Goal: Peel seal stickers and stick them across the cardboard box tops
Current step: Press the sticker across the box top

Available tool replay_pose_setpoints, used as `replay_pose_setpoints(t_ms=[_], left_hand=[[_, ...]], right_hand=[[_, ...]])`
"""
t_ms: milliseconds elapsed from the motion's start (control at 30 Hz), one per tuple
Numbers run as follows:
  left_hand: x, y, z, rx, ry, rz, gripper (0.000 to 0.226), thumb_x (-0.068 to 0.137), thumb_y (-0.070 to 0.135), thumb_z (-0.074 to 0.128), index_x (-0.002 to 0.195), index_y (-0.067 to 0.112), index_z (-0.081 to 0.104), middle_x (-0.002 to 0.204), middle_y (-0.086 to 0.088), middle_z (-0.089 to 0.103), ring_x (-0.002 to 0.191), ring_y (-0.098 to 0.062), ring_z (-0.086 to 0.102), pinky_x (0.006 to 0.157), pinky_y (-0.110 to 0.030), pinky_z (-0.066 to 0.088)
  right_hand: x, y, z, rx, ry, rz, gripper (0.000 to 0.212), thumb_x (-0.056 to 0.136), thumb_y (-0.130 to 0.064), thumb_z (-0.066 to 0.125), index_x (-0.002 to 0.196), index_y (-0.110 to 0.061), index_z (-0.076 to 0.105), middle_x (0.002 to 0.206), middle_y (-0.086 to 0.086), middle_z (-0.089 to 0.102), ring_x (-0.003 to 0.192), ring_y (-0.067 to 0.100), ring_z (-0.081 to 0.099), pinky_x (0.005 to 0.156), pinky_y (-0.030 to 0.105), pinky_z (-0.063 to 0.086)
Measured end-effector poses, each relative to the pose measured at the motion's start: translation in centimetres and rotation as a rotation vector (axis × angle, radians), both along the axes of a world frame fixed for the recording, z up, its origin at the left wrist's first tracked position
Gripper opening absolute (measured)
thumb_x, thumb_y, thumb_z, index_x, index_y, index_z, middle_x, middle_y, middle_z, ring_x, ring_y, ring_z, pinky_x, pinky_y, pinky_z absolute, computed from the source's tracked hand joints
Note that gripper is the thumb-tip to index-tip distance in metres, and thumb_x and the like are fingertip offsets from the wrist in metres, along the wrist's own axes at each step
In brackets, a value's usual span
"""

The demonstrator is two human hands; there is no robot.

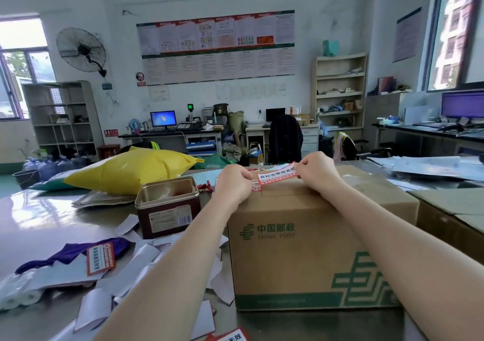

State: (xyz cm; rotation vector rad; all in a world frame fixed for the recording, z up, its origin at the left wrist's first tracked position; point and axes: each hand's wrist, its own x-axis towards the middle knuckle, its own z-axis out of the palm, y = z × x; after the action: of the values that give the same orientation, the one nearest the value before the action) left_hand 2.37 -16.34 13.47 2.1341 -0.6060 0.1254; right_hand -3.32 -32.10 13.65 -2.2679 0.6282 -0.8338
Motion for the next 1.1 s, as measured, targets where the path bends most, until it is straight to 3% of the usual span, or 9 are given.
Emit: replay_pose_setpoints(t_ms=[100,233,467,733,933,1033,1100], left_hand=[[0.0,0.2,-0.1,-0.005,0.003,-0.011,0.034,0.091,-0.002,0.042,0.112,0.01,0.066,0.13,-0.007,0.056,0.094,-0.016,0.046,0.065,-0.025,0.042],[0.0,0.1,-0.2,0.031,-0.011,-0.004,0.035,0.092,0.0,0.042,0.113,0.013,0.065,0.13,-0.005,0.056,0.11,-0.021,0.05,0.091,-0.037,0.045],[-0.3,0.1,-0.1,0.105,-0.061,-0.027,0.038,0.091,-0.002,0.04,0.118,0.011,0.064,0.133,-0.008,0.055,0.118,-0.024,0.05,0.095,-0.035,0.042],[-0.4,0.0,-0.2,0.198,-0.143,-0.08,0.037,0.089,0.004,0.043,0.119,0.014,0.064,0.131,-0.007,0.058,0.113,-0.022,0.054,0.08,-0.024,0.04],[-0.2,-0.2,-0.5,0.22,-0.232,-0.108,0.039,0.088,0.005,0.042,0.12,0.013,0.063,0.131,-0.008,0.057,0.103,-0.023,0.059,0.08,-0.025,0.045],[-0.3,-0.5,-0.8,0.298,-0.308,-0.146,0.037,0.089,0.011,0.04,0.116,0.014,0.065,0.121,-0.008,0.063,0.096,-0.025,0.061,0.088,-0.036,0.049],[-0.4,-0.7,-0.9,0.413,-0.402,-0.146,0.031,0.091,0.018,0.036,0.093,0.014,0.067,0.097,-0.008,0.067,0.089,-0.027,0.058,0.087,-0.039,0.045]], right_hand=[[0.0,0.0,0.0,-0.004,0.012,0.009,0.041,0.091,-0.013,0.049,0.051,-0.006,0.046,0.047,0.004,0.04,0.043,0.018,0.035,0.054,0.028,0.039],[0.1,0.1,-0.2,-0.051,0.027,0.0,0.045,0.091,-0.013,0.05,0.047,-0.008,0.043,0.047,0.004,0.041,0.044,0.018,0.037,0.057,0.029,0.042],[0.3,-0.1,-0.4,-0.069,0.055,-0.017,0.043,0.09,-0.013,0.05,0.048,-0.011,0.042,0.049,0.003,0.042,0.046,0.018,0.038,0.046,0.024,0.033],[0.6,-0.3,-0.6,-0.074,0.077,-0.025,0.039,0.088,-0.012,0.05,0.05,-0.009,0.043,0.051,0.005,0.045,0.047,0.02,0.04,0.046,0.024,0.032],[0.9,-0.5,-0.7,-0.093,0.105,-0.032,0.04,0.09,-0.015,0.05,0.05,-0.011,0.043,0.052,0.005,0.045,0.049,0.02,0.042,0.046,0.025,0.032],[1.0,-0.5,-0.7,-0.095,0.111,-0.038,0.039,0.089,-0.016,0.05,0.051,-0.011,0.043,0.053,0.005,0.046,0.049,0.02,0.042,0.045,0.025,0.031],[1.0,-0.5,-0.8,-0.101,0.116,-0.044,0.038,0.089,-0.016,0.05,0.052,-0.011,0.044,0.054,0.005,0.047,0.05,0.02,0.044,0.046,0.025,0.031]])
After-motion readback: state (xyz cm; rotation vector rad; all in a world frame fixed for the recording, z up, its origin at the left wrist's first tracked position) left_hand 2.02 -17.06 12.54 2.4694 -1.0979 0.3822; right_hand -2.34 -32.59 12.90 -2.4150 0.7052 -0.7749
